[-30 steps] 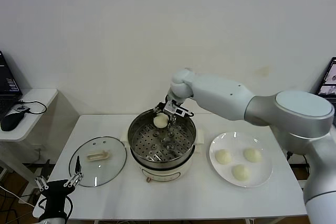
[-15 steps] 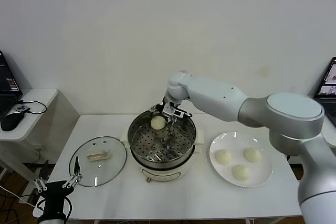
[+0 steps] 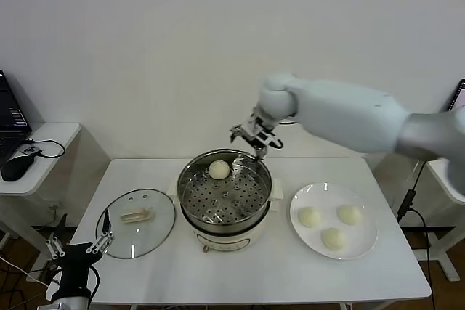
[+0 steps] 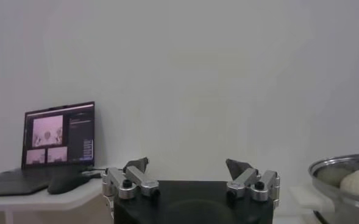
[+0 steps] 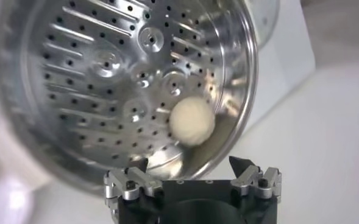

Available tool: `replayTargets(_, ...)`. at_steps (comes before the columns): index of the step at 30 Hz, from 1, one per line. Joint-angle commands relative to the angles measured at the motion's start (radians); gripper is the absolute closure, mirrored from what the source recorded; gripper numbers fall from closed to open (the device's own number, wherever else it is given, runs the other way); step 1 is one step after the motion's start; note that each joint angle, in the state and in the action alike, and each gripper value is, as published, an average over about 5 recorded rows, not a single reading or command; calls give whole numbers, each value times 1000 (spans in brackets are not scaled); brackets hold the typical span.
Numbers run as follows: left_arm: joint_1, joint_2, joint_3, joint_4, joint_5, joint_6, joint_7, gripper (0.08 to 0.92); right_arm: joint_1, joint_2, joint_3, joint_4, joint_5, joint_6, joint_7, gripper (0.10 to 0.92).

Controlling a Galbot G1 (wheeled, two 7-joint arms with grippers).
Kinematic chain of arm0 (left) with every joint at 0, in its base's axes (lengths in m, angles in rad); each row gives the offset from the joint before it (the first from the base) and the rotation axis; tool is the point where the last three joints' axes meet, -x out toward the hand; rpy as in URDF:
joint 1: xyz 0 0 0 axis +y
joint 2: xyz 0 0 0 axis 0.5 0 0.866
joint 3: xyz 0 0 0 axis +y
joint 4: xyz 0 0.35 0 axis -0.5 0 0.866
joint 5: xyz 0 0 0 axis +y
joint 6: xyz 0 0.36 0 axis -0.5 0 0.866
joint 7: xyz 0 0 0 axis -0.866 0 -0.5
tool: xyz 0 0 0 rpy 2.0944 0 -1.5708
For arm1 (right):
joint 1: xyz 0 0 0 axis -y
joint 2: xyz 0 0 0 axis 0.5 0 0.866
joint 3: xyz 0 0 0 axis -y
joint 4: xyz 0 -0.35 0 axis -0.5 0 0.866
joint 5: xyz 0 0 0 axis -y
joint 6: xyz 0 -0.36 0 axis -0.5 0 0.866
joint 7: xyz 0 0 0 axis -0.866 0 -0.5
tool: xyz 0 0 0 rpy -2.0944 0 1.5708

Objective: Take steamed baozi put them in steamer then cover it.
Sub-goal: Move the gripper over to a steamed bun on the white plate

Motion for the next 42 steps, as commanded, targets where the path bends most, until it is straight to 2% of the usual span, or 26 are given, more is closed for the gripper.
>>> replayTargets(1, -3, 1, 1, 2, 0, 4, 0, 177, 61, -307, -10, 242, 146, -226, -45, 203)
replayTargets(7, -4, 11, 3, 6, 0, 3, 2, 177, -37, -538, 17, 344, 108, -226, -17, 202)
replayTargets(15, -8, 10, 2, 14, 4, 4, 2, 177, -282, -614, 115, 329, -47, -206, 1, 203)
replayTargets(28, 5, -5, -14, 16, 6, 1, -1, 177, -611, -456, 361, 134, -212, -186, 54, 203)
replayTargets(42, 10, -7, -37, 34, 6, -9, -1, 177, -668, -260, 388, -11, -255, -154, 68, 202)
